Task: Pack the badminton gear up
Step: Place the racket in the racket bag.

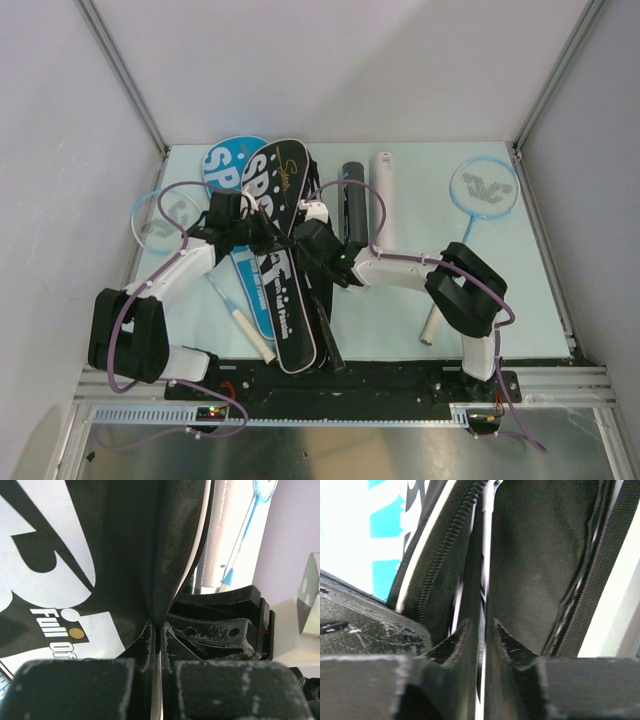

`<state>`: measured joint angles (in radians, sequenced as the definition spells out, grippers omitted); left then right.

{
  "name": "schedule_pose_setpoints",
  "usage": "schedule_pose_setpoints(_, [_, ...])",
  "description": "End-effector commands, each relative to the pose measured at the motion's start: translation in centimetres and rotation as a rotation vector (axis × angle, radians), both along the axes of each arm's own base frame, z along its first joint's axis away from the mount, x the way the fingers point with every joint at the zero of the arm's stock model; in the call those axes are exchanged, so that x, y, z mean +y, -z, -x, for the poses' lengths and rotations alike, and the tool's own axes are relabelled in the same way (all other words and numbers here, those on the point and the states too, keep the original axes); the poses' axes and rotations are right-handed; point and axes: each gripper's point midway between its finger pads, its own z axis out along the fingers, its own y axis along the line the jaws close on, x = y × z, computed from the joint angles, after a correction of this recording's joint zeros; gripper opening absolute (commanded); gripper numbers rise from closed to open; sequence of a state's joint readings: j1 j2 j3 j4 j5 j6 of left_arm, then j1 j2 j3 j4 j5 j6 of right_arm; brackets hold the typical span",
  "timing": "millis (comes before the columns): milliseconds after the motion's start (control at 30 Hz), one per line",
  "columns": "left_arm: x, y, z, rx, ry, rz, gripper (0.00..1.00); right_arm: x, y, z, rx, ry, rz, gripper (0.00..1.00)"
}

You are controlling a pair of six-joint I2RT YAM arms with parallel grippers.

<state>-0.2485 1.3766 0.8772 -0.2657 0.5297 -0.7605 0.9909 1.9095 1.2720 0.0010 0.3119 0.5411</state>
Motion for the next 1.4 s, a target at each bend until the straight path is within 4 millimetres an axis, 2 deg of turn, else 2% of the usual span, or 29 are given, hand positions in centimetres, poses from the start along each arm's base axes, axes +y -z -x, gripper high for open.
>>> schedule_pose_setpoints(0, [-0.7,-1.7,-0.7,-0.046,0.003,0.04,0.0,2.8,-5.7,-0.1,-0.032,-0.066,-0.161,0.33])
schedule_pose_setpoints(67, [-0.7,-1.6,-0.7,-0.045,-0.001,0.034,0.0,1.6,-6.0,0.9,0.008,-0.1,-0.136,0.41])
schedule_pose_setpoints(167, [-0.6,-1.4,-0.8,-0.045,-0.004,0.028,0.0,-0.9,-5.5,2.5,0.074,-0.135,-0.102,0.47])
schedule_pose_setpoints(267, [-0.6,-1.4,-0.8,-0.049,-0.002,0.027,0.0,-2.7,-5.3,4.3,0.094,-0.176,-0.094,0.5])
schedule_pose_setpoints(400, [-0.5,-1.7,-0.8,-0.06,-0.003,0.026,0.0,-3.5,-4.1,7.6,0.185,-0.293,-0.093,0.51])
schedule_pose_setpoints(467, [-0.4,-1.8,-0.8,-0.065,-0.005,0.023,0.0,-3.6,-3.7,8.5,0.215,-0.326,-0.093,0.51])
schedule_pose_setpoints(667, [-0.5,-2.0,-0.7,-0.072,0.0,0.027,0.0,-3.8,-1.8,9.1,0.269,-0.341,-0.094,0.52])
schedule_pose_setpoints(967, [-0.3,-1.7,-0.4,-0.067,-0.007,0.023,0.0,-2.2,0.9,10.5,0.373,-0.389,-0.177,0.52])
schedule_pose_setpoints(1200, [-0.3,-1.5,-0.3,-0.062,-0.008,0.02,0.0,-0.7,1.9,10.7,0.417,-0.399,-0.245,0.46])
schedule_pose_setpoints(1267, [-0.2,-1.5,-0.2,-0.063,-0.009,0.019,0.0,-0.6,2.0,10.7,0.42,-0.393,-0.248,0.36])
schedule_pose_setpoints(1367, [-0.2,-1.3,-0.1,-0.059,-0.011,0.017,0.0,-0.6,1.6,10.0,0.407,-0.367,-0.262,0.16])
